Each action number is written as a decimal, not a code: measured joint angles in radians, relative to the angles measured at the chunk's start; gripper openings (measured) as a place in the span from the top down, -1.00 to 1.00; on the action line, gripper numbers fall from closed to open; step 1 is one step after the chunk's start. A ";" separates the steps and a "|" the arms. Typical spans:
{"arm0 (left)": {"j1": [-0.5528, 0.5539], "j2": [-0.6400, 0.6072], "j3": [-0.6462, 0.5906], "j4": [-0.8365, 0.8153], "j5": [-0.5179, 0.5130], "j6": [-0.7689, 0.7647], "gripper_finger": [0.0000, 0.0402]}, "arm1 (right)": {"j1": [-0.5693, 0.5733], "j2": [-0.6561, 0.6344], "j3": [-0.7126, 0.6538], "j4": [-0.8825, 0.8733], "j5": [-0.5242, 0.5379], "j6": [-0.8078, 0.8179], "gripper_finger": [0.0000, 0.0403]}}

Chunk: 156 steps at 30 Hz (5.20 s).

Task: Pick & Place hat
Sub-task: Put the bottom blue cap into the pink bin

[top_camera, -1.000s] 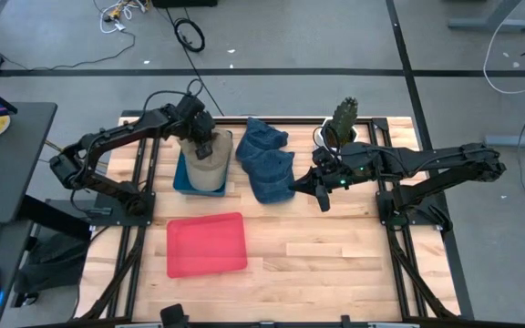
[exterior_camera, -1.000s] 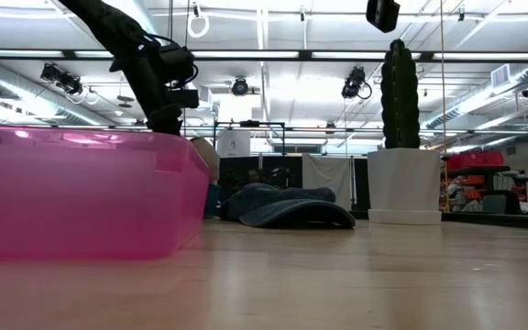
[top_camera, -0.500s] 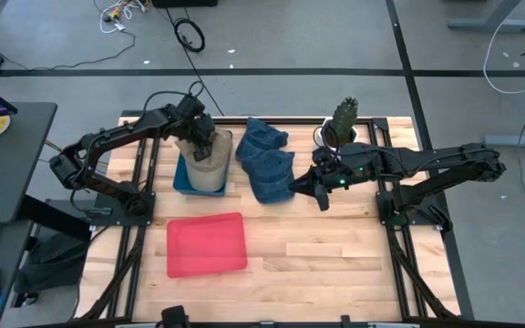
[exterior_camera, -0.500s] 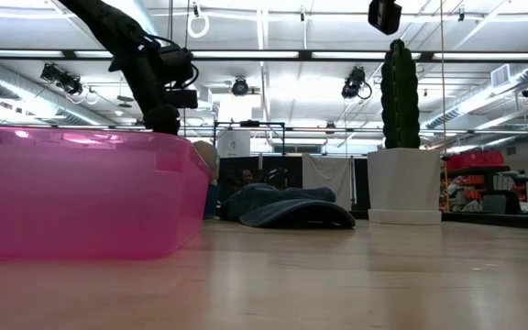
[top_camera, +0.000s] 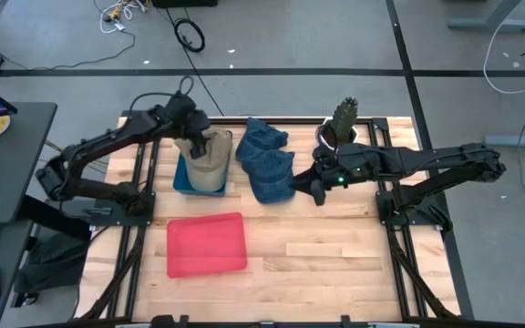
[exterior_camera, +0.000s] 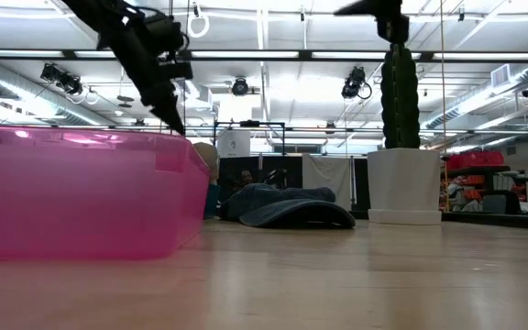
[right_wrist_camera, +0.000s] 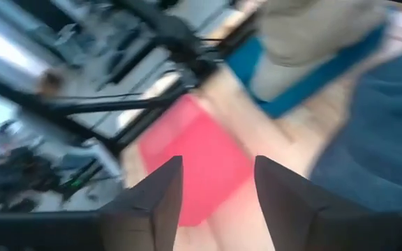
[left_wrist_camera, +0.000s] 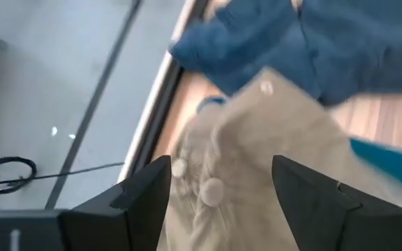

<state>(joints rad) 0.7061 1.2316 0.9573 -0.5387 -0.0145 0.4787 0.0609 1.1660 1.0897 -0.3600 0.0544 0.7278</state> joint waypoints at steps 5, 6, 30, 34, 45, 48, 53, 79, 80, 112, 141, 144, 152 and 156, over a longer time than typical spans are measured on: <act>-0.052 -0.092 0.000 0.057 -0.001 -0.102 -0.20 | -0.017 0.000 0.000 -0.137 0.106 0.104 0.05; -0.069 -0.110 0.000 0.071 -0.001 -0.124 -0.18 | -0.017 0.000 0.000 -0.162 0.119 0.121 0.05; -0.637 -0.224 0.001 0.403 0.002 -0.402 0.30 | 0.152 0.000 -0.332 0.059 0.274 0.932 0.35; -0.649 -0.225 0.001 0.444 -0.004 -0.382 0.31 | 0.174 0.000 -0.459 0.248 0.315 1.079 0.34; -0.648 -0.224 0.001 0.475 -0.034 -0.380 0.31 | 0.187 0.093 -0.589 0.558 0.376 1.210 -0.22; -0.648 -0.224 0.001 0.476 -0.034 -0.381 0.31 | 0.187 0.159 -0.589 0.602 0.393 1.223 -0.39; -0.648 -0.224 0.001 0.477 -0.035 -0.382 0.31 | 0.186 0.268 -0.589 0.669 0.456 1.322 -0.56; -0.654 -0.224 0.001 0.476 -0.044 -0.473 0.31 | 0.097 0.618 -0.528 0.997 0.609 1.376 -0.18; -0.654 -0.224 0.001 0.476 -0.044 -0.474 0.31 | 0.095 0.618 -0.526 0.996 0.609 1.377 -0.12; -0.654 -0.224 0.001 0.476 -0.044 -0.467 0.31 | 0.100 0.381 -0.528 1.021 0.652 1.023 1.00; -0.468 -0.226 0.000 0.487 -0.045 -1.289 0.31 | 0.100 -0.197 -0.528 0.888 0.193 0.305 1.00; -0.431 -0.225 0.000 0.487 0.019 -1.435 0.31 | 0.099 -0.223 -0.528 0.864 0.143 0.282 1.00; -0.396 -0.211 0.000 0.492 0.309 -1.545 0.19 | 0.098 -0.243 -0.528 0.860 0.064 0.257 1.00; -0.395 -0.211 0.000 0.489 0.346 -1.567 0.01 | 0.098 -0.243 -0.528 0.860 0.040 0.254 1.00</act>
<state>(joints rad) 0.3107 1.0210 0.9569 -0.0493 0.3314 -1.0884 0.1584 0.9230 0.5613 0.4997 0.0942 0.9816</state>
